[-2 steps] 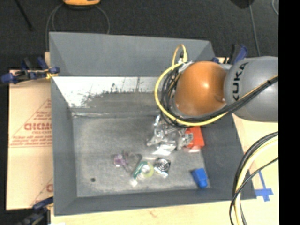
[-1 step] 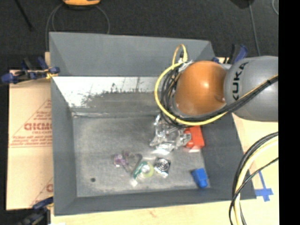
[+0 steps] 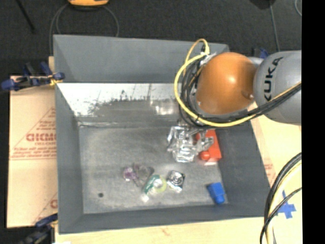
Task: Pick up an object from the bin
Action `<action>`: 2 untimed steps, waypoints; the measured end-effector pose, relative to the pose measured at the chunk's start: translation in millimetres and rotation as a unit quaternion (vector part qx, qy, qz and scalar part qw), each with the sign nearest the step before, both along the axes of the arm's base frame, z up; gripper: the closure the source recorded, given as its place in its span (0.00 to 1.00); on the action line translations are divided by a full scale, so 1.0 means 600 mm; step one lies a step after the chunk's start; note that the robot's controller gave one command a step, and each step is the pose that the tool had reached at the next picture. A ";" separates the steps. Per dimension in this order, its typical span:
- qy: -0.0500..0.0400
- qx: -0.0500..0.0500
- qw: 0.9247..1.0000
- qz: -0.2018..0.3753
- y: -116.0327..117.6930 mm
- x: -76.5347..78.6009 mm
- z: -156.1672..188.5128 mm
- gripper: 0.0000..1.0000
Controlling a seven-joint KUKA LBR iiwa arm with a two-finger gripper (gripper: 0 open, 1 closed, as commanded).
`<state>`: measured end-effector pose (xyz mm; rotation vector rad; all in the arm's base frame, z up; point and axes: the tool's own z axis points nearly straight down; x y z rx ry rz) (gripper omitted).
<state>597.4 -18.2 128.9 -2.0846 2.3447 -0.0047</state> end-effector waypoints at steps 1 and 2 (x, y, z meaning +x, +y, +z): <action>0.002 0.001 1.000 -0.003 0.000 0.000 0.006 1.00; 0.001 0.000 1.000 -0.005 -0.001 0.001 0.053 1.00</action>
Offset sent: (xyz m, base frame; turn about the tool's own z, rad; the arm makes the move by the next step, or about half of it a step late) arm -0.0001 0.0003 0.0043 0.0000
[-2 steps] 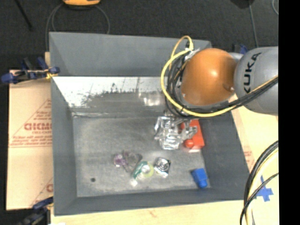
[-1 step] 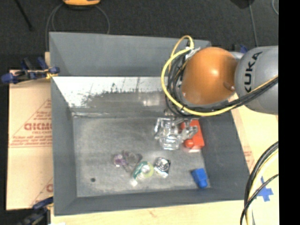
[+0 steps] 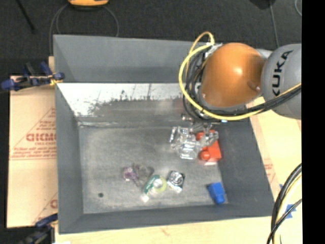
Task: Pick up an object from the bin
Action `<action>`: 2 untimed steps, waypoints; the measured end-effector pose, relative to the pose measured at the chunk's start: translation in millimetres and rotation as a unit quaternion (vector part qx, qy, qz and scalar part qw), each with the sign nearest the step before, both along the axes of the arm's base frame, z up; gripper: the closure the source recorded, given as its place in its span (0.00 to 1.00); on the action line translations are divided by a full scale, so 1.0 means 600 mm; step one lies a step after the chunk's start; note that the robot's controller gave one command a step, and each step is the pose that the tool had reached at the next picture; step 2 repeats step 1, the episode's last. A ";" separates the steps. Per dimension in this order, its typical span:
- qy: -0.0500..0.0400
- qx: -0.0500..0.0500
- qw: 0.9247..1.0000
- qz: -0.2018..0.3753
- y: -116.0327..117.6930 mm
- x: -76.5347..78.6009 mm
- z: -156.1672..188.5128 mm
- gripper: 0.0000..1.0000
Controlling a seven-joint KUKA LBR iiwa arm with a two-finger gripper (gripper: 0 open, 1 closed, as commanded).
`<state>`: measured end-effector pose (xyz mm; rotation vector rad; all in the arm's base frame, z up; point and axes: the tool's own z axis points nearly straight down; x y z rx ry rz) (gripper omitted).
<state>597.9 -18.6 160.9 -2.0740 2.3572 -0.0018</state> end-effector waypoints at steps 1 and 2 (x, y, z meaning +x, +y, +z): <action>0.000 0.001 1.000 -0.003 0.000 0.000 0.014 1.00; 0.000 0.001 1.000 -0.003 0.000 0.000 0.014 1.00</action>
Offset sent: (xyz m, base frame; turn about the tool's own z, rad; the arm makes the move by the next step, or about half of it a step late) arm 0.0000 0.0001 0.0090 0.0000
